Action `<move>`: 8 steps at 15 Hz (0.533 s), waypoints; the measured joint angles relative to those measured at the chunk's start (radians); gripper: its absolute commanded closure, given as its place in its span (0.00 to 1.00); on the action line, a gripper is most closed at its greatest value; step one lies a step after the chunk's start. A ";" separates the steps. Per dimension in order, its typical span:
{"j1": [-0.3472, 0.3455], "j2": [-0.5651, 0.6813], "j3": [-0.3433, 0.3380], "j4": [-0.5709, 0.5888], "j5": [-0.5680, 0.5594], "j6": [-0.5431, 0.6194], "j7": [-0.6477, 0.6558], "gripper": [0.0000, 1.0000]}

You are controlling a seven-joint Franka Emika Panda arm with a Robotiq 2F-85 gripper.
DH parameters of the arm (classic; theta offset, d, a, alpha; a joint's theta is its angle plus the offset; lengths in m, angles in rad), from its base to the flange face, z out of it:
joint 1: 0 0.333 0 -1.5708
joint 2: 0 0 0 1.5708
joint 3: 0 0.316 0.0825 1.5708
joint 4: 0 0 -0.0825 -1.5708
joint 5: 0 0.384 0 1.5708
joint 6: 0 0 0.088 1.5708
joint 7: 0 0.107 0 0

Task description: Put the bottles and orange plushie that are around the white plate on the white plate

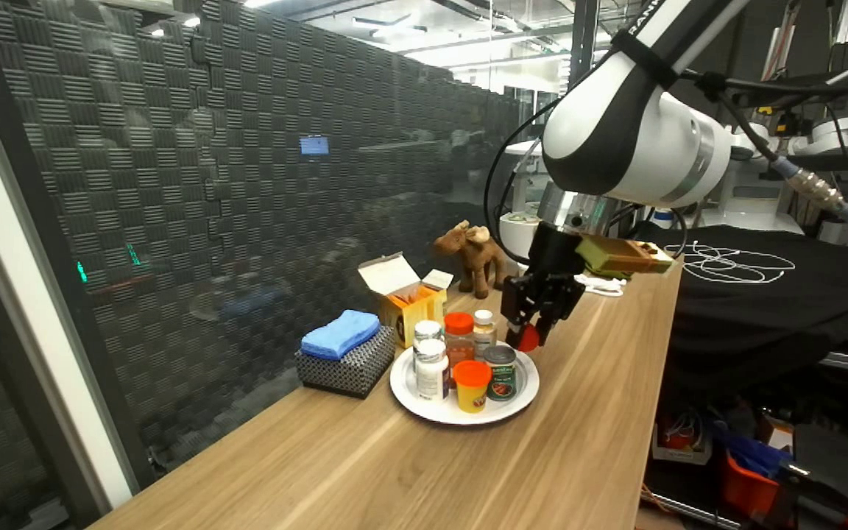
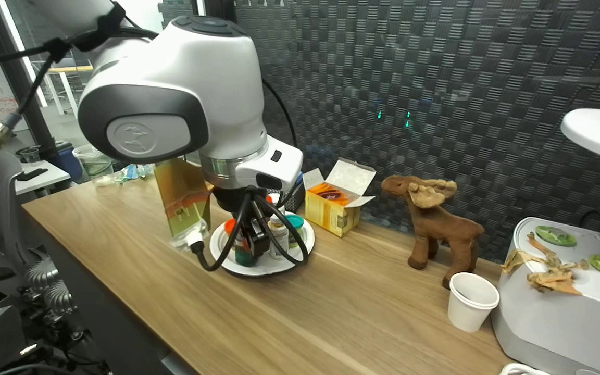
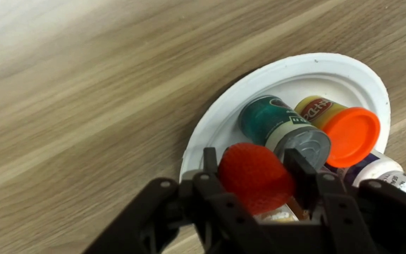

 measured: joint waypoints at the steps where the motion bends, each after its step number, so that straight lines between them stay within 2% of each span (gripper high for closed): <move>1: -0.004 0.001 0.003 0.000 0.018 0.003 -0.019 0.38; 2: -0.007 0.002 0.005 0.000 0.037 0.009 -0.040 0.24; 5: -0.012 0.004 0.009 0.001 0.085 0.021 -0.098 0.03; 6: -0.012 0.004 0.010 0.001 0.099 0.023 -0.118 0.00; 8: -0.012 0.004 0.010 0.001 0.125 0.026 -0.154 0.00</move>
